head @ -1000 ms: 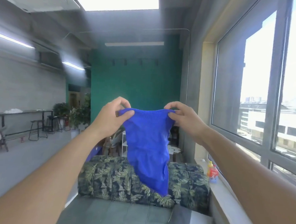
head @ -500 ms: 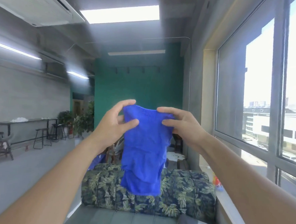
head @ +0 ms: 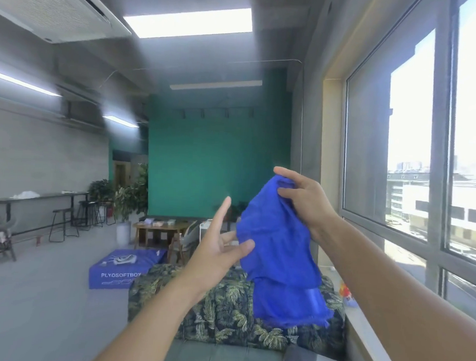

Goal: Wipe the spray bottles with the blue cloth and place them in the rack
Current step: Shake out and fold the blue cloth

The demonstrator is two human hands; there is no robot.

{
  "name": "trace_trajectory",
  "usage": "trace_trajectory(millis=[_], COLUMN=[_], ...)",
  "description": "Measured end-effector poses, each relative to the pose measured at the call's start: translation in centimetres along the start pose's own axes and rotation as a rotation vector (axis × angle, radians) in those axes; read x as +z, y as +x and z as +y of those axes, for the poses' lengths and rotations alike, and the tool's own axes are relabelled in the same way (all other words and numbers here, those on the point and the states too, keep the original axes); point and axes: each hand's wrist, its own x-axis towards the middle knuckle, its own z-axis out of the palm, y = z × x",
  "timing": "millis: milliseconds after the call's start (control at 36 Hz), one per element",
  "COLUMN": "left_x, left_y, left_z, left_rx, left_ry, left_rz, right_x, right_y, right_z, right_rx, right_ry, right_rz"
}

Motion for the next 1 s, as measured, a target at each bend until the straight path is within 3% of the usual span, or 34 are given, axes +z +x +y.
trace_trajectory(millis=[111, 278, 472, 583, 750, 833, 1000], left_x=[0.9, 0.7, -0.5, -1.0, -1.4, -1.4, -2.0], left_y=[0.7, 2.4, 2.7, 3.4, 4.1, 4.1, 3.7], left_z=[0.6, 0.6, 1.2, 1.5, 2.9, 3.4, 3.8], left_rx=[0.027, 0.116, 0.103, 0.145, 0.197, 0.195, 0.097], left_ry=[-0.033, 0.149, 0.115, 0.137, 0.116, 0.103, 0.207], left_rz=[0.03, 0.165, 0.149, 0.201, 0.324, 0.272, 0.011], right_x=[-0.4, -0.7, -1.6, -1.3, -1.1, -0.9, -0.4], right_y=[0.1, 0.2, 0.6, -0.7, -2.7, -3.2, -3.3], right_z=[0.2, 0.5, 0.9, 0.8, 1.9, 2.9, 2.9], right_rx=[0.014, -0.025, -0.049, 0.011, 0.273, 0.251, 0.08], right_ry=[0.031, 0.044, 0.032, -0.167, -0.025, 0.147, 0.323], right_rz=[-0.019, -0.043, 0.022, -0.204, -0.465, -0.495, -0.348])
